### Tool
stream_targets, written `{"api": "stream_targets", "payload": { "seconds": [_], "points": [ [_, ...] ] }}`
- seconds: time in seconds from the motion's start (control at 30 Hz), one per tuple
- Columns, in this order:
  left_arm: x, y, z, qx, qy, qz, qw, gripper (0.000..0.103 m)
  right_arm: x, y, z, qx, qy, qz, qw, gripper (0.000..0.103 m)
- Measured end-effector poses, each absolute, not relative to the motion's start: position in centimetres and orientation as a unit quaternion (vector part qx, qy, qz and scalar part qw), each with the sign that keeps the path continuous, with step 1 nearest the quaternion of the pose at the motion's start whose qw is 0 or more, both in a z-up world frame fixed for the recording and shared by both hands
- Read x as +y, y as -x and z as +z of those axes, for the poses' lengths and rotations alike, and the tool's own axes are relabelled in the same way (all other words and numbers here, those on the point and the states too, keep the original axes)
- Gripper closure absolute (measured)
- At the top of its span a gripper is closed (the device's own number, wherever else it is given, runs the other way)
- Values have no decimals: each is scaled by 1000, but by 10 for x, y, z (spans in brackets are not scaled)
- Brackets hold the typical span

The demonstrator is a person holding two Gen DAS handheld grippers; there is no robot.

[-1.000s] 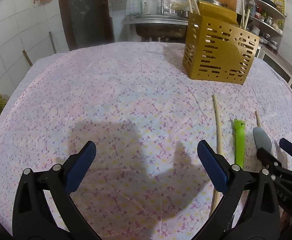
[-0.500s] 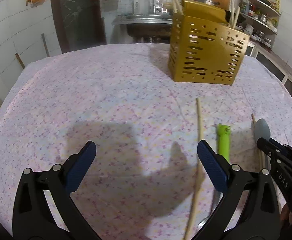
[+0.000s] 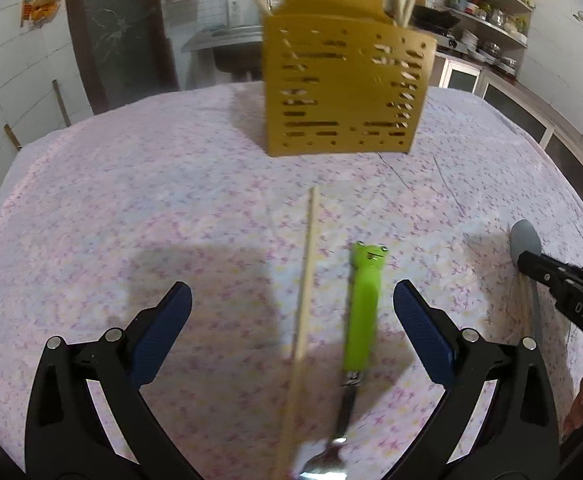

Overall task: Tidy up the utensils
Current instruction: 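Grasp the green frog-handled fork with the left tool while the right tool holds the spoon, then carry the fork and spoon up and lower them into the yellow holder with both tools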

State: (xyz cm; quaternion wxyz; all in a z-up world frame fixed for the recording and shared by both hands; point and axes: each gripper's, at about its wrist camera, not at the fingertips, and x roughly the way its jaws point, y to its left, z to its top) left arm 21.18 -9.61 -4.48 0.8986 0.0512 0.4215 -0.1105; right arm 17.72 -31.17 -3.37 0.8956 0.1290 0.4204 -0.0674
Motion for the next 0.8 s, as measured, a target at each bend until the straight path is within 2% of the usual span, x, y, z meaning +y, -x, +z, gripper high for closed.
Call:
{"api": "stream_targets", "payload": {
  "seconds": [0.03, 0.07, 0.1, 0.23, 0.37, 0.47, 0.53, 0.57, 0.7, 0.8],
  "points": [
    [-99, -213, -47, 425, -54, -111, 897, 11, -316, -175, -33, 420, -127, -75, 896, 62],
    [-102, -214, -50, 431, -58, -112, 893, 13, -319, -174, -32, 417, -123, -86, 896, 45],
    [-105, -215, -53, 436, -61, -113, 891, 19, -322, -172, -31, 413, -120, -96, 898, 43],
    [-112, -217, -61, 446, -65, -116, 885, 32, -333, -168, -31, 410, -118, -121, 896, 43],
    [-115, -221, -61, 446, -65, -113, 886, 36, -327, -174, -31, 415, -114, -112, 895, 43],
    [-120, -225, -59, 453, -69, -119, 881, 47, -317, -181, -33, 425, -101, -114, 893, 43],
    [-122, -227, -57, 458, -66, -125, 878, 58, -311, -187, -35, 436, -92, -118, 888, 44],
    [-122, -228, -57, 459, -66, -127, 877, 60, -309, -192, -36, 442, -91, -122, 884, 46],
    [-122, -233, -55, 464, -56, -127, 875, 72, -311, -199, -35, 452, -104, -131, 876, 67],
    [-121, -235, -55, 465, -55, -128, 875, 78, -312, -200, -34, 453, -115, -124, 875, 69]
  ]
}}
